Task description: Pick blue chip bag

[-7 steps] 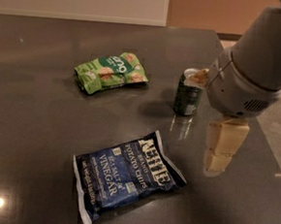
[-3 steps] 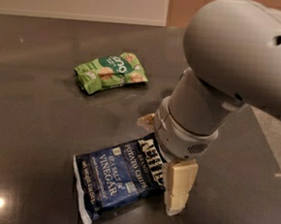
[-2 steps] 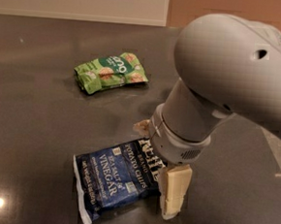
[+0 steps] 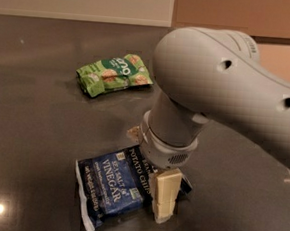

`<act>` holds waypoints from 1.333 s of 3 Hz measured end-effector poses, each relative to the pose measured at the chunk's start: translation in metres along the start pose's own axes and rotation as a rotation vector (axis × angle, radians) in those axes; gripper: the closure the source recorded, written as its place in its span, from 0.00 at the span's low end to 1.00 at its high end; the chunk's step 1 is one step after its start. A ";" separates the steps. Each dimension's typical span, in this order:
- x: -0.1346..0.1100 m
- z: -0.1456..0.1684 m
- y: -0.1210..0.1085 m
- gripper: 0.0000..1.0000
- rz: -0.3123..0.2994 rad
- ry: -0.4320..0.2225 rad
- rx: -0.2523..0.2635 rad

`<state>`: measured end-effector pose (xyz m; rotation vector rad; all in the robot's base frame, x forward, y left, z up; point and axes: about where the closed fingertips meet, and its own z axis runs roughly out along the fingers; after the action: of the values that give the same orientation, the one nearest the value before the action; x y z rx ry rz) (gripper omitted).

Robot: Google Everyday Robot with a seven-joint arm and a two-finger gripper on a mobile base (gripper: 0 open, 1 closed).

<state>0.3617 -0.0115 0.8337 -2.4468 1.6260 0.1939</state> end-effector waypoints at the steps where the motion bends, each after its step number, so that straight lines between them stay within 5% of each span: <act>1: 0.000 0.002 -0.005 0.17 0.009 0.008 -0.016; 4: 0.001 -0.026 -0.011 0.87 0.019 -0.036 -0.021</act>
Offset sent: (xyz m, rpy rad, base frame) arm 0.0139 -0.0016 0.0083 -0.0043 0.0526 -0.0200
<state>0.3719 -0.0146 0.8595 -2.4294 1.6417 0.2578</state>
